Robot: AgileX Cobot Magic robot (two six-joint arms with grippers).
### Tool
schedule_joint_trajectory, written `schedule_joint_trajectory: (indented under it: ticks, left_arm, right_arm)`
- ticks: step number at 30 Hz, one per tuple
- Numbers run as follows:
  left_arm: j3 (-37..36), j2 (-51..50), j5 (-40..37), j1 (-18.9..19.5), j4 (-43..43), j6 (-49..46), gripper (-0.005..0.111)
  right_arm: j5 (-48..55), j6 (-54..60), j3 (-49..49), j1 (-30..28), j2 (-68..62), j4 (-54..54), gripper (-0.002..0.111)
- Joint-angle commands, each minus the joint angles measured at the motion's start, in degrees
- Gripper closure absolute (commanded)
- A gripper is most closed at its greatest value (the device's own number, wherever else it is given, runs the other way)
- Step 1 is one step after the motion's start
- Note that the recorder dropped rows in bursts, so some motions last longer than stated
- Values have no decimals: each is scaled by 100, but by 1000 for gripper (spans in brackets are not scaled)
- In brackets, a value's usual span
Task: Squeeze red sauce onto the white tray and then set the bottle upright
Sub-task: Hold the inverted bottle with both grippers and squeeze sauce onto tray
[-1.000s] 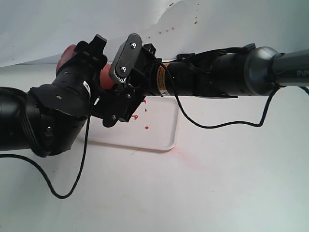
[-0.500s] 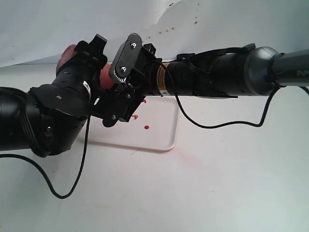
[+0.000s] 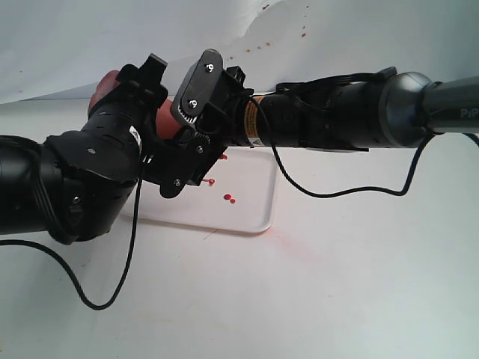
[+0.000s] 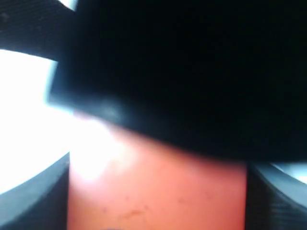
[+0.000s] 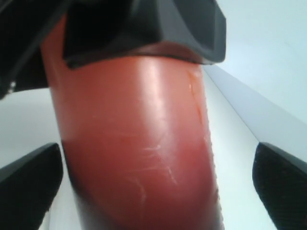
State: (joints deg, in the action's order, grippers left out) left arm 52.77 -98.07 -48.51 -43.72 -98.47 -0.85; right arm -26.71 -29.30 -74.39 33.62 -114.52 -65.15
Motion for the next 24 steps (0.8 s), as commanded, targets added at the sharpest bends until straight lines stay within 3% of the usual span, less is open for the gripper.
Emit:
schedule_joint_trajectory:
  ticks: [1,3,7,8,24]
  left_arm:
    - [55,68,-74,-17,-148,197,107]
    - [55,68,-74,-17,-148,197,107]
    - [55,68,-74,-17,-148,197,107]
    - [55,68,-74,-17,-148,197,107]
    - [55,68,-74,-17,-148,197,107]
  right_arm:
    - [-560,-136,-43,67,17,125,20]
    - [-560,-136,-43,67,17,82,40]
    - [-560,-136,-43,67,17,-141,101]
    - [-560,-167,-43,67,17,-141,108]
    - [-560,-249,-43,67,17,-129,107]
